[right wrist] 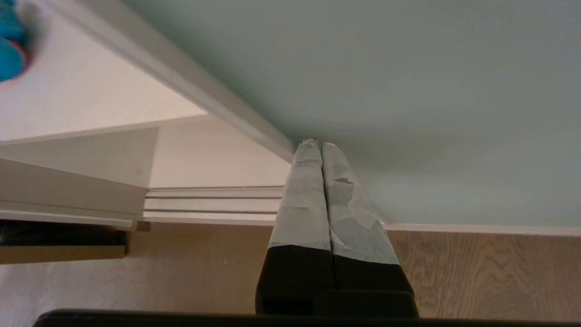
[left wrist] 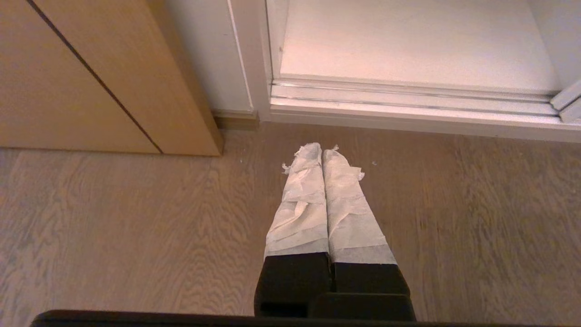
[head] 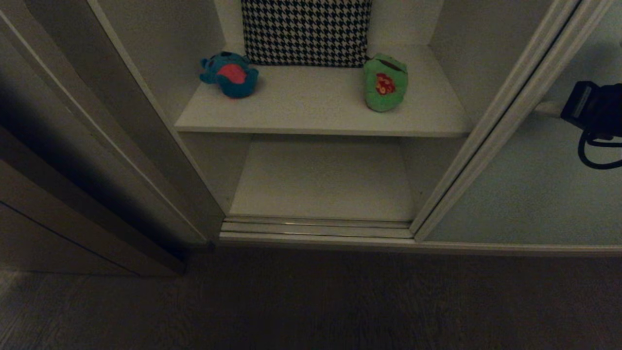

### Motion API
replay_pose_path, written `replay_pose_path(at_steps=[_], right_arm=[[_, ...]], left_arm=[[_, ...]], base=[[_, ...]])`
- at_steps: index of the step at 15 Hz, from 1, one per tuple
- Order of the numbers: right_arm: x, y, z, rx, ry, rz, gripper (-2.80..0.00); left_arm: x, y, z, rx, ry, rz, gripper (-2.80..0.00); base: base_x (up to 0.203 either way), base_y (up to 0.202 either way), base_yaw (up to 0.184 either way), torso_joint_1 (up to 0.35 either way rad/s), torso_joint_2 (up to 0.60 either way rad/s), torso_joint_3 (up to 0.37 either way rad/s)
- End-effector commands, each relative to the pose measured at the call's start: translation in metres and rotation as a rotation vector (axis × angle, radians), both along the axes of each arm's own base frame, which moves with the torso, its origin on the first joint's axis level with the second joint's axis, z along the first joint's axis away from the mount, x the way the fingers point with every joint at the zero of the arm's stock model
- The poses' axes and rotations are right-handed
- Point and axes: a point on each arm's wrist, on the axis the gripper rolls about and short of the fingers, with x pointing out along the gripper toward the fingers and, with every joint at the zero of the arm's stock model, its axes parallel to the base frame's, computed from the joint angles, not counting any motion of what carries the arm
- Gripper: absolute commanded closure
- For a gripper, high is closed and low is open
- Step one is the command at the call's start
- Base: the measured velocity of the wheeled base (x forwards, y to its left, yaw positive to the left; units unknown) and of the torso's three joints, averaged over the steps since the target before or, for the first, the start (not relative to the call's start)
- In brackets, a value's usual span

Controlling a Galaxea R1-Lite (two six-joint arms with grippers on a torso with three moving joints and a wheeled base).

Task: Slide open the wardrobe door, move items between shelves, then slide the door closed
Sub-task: Close the door

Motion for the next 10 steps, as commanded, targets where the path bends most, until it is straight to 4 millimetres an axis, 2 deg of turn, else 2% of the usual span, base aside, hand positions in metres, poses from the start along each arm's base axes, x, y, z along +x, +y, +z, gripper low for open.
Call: replay_pose_path(at_steps=[1,4,7,10], right_arm=[[0.005,0.015,-0.002,-0.003,0.004,0.008,0.00],[0.012,0.037,-0.003,-0.010,0.007,0.045,0.00],[0.026,0.069,-0.006,-0.032,0.005,0.065,0.00],[0.027,0.114,-0.005,-0.045,-0.032,0.167,0.00]], left_arm=[[0.000,0.000,0.000,0.000,0.001,0.000,0.00],[0.000,0.000,0.000,0.000,0.001,0.000,0.00],[0.000,0.000,0.000,0.000,0.001,0.000,0.00],[0.000,0.000,0.000,0.000,0.001,0.000,0.00]], base=[[0.000,0.000,0.000,0.000,0.00,0.000],[0.000,0.000,0.000,0.000,0.00,0.000],[0.000,0.000,0.000,0.000,0.00,0.000],[0.000,0.000,0.000,0.000,0.00,0.000]])
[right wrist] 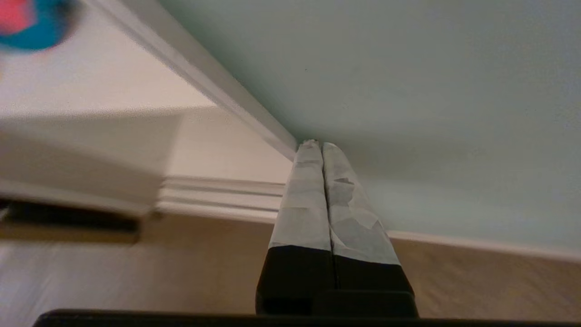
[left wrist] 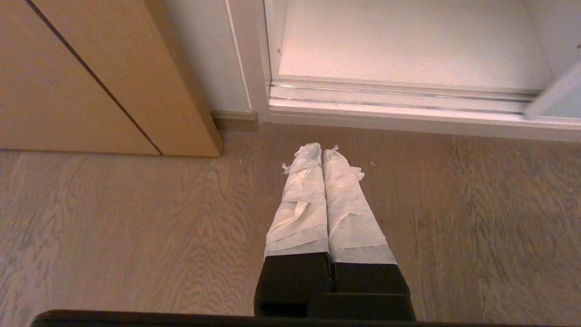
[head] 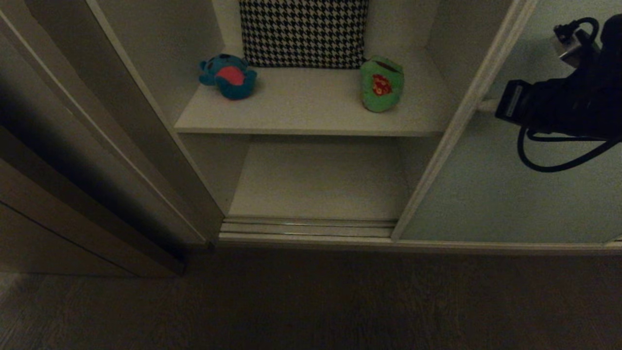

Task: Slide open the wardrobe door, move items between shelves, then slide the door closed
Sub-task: Close the door

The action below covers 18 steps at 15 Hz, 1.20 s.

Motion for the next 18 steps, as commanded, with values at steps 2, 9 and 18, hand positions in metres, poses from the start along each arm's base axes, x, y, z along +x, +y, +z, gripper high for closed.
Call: replay_pose_path(at_steps=[2,9,18], right_arm=[[0.001,0.059,-0.002,-0.024,-0.024,0.145,0.00],[-0.070,0.077,0.010,-0.065,-0.068,0.260,0.00],[-0.088,-0.019,-0.003,-0.090,-0.027,-0.055,0.00]], left_arm=[[0.000,0.000,0.000,0.000,0.002,0.000,0.00],[0.000,0.000,0.000,0.000,0.002,0.000,0.00],[0.000,0.000,0.000,0.000,0.002,0.000,0.00]], base=[[0.000,0.000,0.000,0.000,0.00,0.000],[0.000,0.000,0.000,0.000,0.00,0.000],[0.000,0.000,0.000,0.000,0.00,0.000]])
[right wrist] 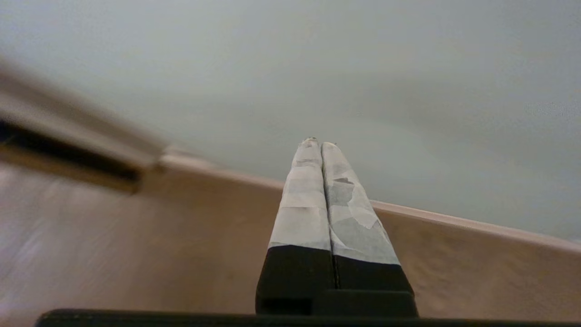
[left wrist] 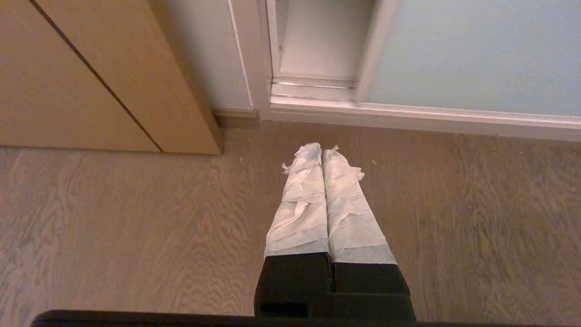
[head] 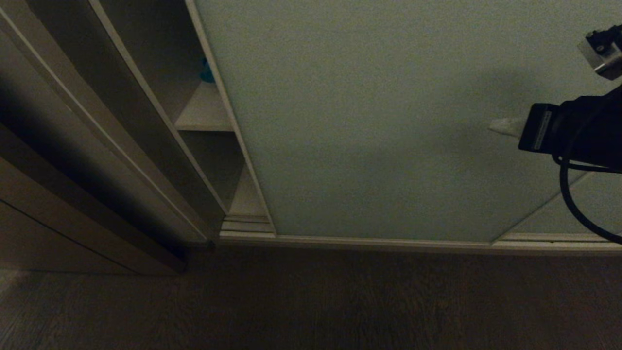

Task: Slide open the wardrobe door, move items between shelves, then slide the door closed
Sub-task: Close the door

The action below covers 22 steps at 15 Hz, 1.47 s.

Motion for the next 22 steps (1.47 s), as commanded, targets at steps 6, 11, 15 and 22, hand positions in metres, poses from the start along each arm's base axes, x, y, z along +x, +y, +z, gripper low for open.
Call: replay_pose_path(at_steps=[6,11,15,22], right_arm=[[-0.031,-0.090,0.014,-0.001,-0.063,-0.311,0.00],[-0.036,-0.132,0.005,-0.014,-0.040,-0.486,0.00],[0.027,-0.148,-0.005,-0.015,-0.050,-0.437,0.00],[0.072,-0.156,0.004,-0.018,-0.133,-0.416,0.00]], left_arm=[[0.000,0.000,0.000,0.000,0.001,0.000,0.00],[0.000,0.000,0.000,0.000,0.001,0.000,0.00],[0.000,0.000,0.000,0.000,0.001,0.000,0.00],[0.000,0.000,0.000,0.000,0.001,0.000,0.00]], base=[[0.000,0.000,0.000,0.000,0.00,0.000],[0.000,0.000,0.000,0.000,0.00,0.000],[0.000,0.000,0.000,0.000,0.00,0.000],[0.000,0.000,0.000,0.000,0.00,0.000]])
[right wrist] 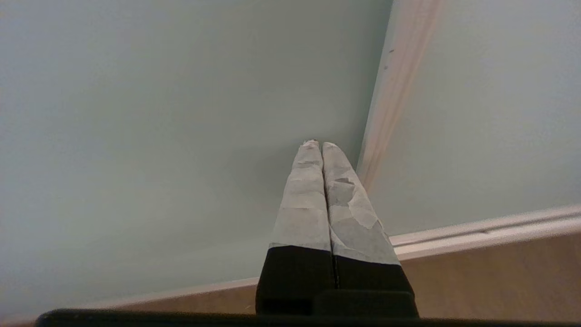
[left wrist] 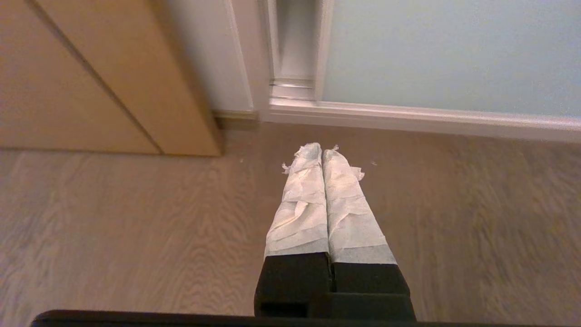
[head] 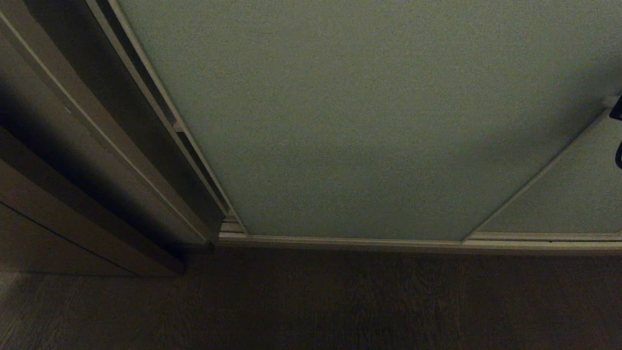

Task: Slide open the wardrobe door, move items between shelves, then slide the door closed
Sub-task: Close the door

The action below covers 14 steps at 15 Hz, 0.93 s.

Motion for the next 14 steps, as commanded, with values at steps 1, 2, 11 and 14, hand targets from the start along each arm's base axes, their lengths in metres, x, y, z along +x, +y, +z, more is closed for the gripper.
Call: replay_pose_path(at_steps=[1,2,11,14], right_arm=[[0.008,-0.001,-0.004,-0.001,-0.004,0.012,0.00],[0.005,0.002,-0.003,-0.001,-0.004,0.018,0.00],[0.003,0.034,0.001,-0.006,-0.013,0.113,0.00],[-0.012,0.045,0.006,-0.008,-0.023,0.139,0.00]], left_arm=[[0.000,0.000,0.000,-0.001,0.002,0.000,0.00],[0.000,0.000,0.000,-0.001,0.002,0.000,0.00],[0.000,0.000,0.000,-0.001,0.002,0.000,0.00],[0.000,0.000,0.000,-0.001,0.002,0.000,0.00]], base=[[0.000,0.000,0.000,0.000,0.00,0.000],[0.000,0.000,0.000,0.000,0.00,0.000],[0.000,0.000,0.000,0.000,0.00,0.000],[0.000,0.000,0.000,0.000,0.00,0.000]])
